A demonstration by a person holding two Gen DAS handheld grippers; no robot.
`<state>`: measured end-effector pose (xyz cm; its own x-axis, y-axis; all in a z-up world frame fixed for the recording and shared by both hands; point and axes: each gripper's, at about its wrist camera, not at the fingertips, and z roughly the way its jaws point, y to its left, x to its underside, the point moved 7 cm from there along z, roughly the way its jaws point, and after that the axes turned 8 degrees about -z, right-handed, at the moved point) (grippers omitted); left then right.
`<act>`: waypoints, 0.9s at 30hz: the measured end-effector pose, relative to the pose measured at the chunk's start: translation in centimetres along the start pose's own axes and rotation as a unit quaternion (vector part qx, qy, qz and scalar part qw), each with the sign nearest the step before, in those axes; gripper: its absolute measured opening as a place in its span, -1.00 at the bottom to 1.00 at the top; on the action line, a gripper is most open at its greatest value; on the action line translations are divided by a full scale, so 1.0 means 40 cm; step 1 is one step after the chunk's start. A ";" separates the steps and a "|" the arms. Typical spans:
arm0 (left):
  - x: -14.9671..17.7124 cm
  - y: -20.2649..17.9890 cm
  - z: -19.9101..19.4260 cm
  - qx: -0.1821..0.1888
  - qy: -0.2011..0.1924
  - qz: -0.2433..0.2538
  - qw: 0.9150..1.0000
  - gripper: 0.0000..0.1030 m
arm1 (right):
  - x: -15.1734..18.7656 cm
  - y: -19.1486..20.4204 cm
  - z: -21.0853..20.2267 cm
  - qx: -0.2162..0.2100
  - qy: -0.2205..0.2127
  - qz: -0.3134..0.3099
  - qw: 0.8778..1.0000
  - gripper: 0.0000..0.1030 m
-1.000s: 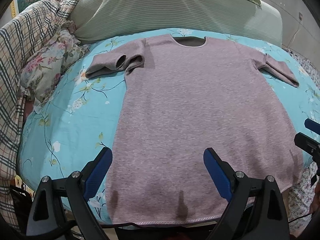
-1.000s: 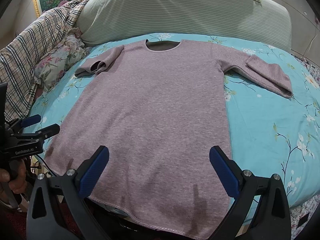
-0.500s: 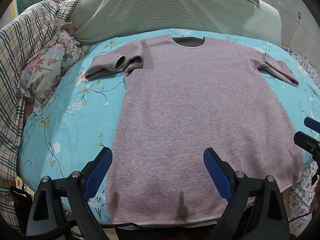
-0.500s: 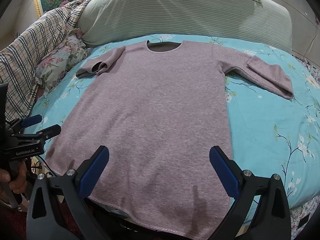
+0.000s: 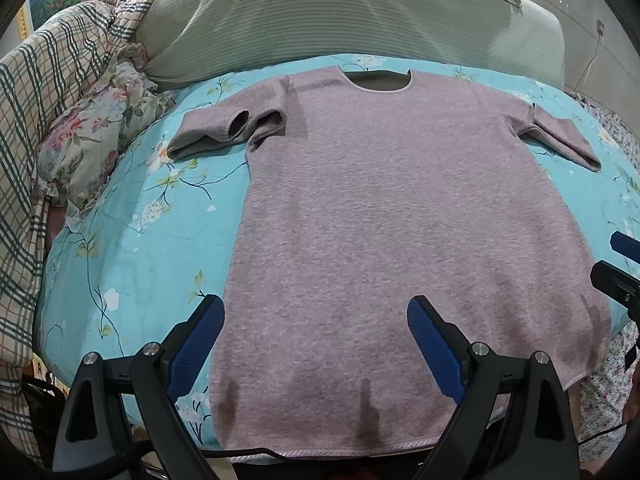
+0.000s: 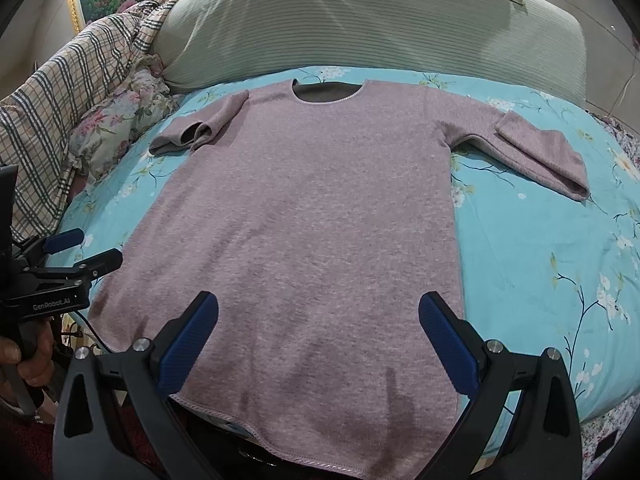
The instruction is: Fold small clothes
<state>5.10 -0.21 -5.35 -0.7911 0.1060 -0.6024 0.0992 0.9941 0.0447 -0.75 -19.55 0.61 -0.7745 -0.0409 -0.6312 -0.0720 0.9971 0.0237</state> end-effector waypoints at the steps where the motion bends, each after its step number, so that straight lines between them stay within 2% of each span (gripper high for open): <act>1: -0.002 0.000 0.003 0.001 0.000 0.000 1.000 0.82 | -0.003 0.002 -0.002 -0.006 -0.007 0.006 1.000 0.95; 2: -0.003 -0.001 0.006 0.002 0.001 0.000 1.000 0.82 | -0.003 -0.002 0.002 -0.006 0.003 0.005 1.000 0.95; 5: -0.006 0.001 0.022 0.001 0.016 0.002 1.000 0.83 | -0.016 -0.023 0.005 0.003 -0.005 0.006 1.000 0.95; 11: -0.029 0.006 0.057 0.007 0.019 -0.007 1.000 0.83 | -0.059 -0.118 0.013 0.032 -0.026 0.025 0.999 0.94; 15: -0.048 0.008 0.092 0.016 0.031 -0.016 0.999 0.83 | -0.077 -0.186 0.030 0.046 -0.015 0.043 0.998 0.79; 19: -0.068 0.015 0.122 0.026 0.042 -0.033 0.998 0.83 | -0.125 -0.293 0.055 0.062 -0.018 0.072 0.995 0.72; 21: -0.077 0.015 0.133 0.024 0.042 -0.032 0.998 0.83 | -0.153 -0.363 0.078 0.086 -0.014 0.092 0.992 0.56; 24: -0.080 0.008 0.146 0.025 0.051 -0.027 0.998 0.83 | -0.214 -0.466 0.120 0.109 -0.023 0.112 0.987 0.51; 27: -0.087 -0.003 0.163 0.026 0.058 -0.024 0.998 0.83 | -0.275 -0.570 0.188 0.139 -0.019 0.130 0.982 0.36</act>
<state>11.79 -0.87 -8.45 -0.8595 0.0639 -0.5072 0.0890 0.9957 -0.0254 14.15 -41.36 1.17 -0.7199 0.2149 -0.6600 0.3033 0.9527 -0.0206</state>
